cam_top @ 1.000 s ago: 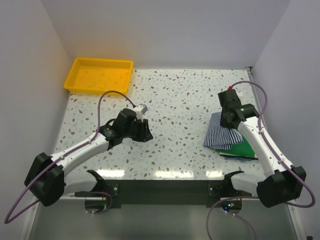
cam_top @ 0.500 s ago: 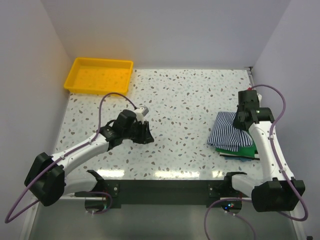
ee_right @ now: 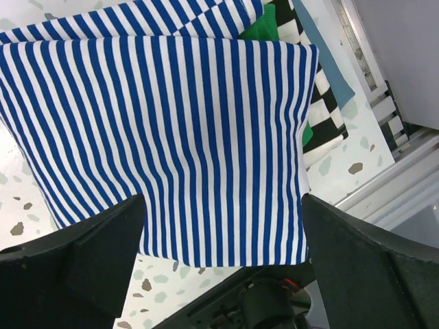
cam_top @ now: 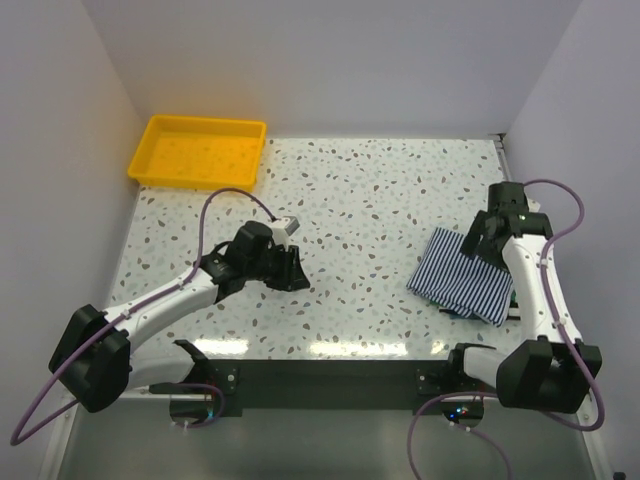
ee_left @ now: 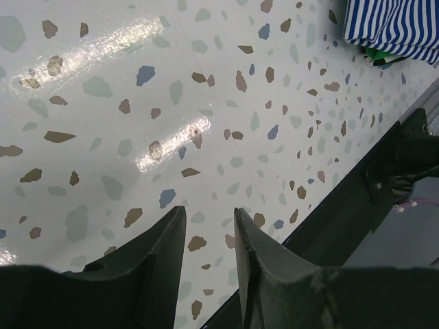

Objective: Fold and stack the tank tops
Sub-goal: Neatly place the folded tank top to the corner

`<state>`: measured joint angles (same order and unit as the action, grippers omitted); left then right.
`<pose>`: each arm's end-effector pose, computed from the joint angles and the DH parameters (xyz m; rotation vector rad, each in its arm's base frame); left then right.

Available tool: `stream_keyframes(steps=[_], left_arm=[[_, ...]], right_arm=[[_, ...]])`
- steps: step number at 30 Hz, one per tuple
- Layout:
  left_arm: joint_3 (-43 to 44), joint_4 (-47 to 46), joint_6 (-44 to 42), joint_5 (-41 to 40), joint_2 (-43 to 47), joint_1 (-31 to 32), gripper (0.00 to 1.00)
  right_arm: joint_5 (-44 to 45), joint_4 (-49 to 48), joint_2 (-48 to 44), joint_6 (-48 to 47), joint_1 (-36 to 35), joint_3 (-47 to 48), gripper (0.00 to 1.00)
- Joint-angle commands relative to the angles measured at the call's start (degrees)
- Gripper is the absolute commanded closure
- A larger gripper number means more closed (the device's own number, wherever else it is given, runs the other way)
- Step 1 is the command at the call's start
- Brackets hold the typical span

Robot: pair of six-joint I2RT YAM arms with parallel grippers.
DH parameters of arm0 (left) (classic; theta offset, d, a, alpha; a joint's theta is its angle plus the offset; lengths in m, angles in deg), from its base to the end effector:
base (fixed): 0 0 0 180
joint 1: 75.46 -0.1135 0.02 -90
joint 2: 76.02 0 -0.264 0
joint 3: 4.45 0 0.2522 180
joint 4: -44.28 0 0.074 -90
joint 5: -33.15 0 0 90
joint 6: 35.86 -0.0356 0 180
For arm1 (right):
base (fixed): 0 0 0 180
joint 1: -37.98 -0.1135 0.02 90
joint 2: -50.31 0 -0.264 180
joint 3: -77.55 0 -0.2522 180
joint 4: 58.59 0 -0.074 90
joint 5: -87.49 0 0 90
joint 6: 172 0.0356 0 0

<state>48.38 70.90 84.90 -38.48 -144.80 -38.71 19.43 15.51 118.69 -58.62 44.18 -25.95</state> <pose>0.1906 -0.1564 0.2174 0.3033 2.4497 -0.9320 0.2133 -0.0365 0.2968 0.7798 2.5267 -0.4224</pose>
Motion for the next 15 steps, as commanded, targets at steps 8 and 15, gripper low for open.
stream_keyframes(steps=[8,15], left_arm=[[0.04,-3.19,-0.62,1.67,0.83,-0.45,0.61],[0.92,-3.2,-0.35,0.62,1.18,-0.37,0.61]], right_arm=[[-10.14,0.4,-6.32,2.9,0.13,4.15,0.01],[-7.02,-5.75,-10.9,10.53,-15.02,-1.21,0.01]])
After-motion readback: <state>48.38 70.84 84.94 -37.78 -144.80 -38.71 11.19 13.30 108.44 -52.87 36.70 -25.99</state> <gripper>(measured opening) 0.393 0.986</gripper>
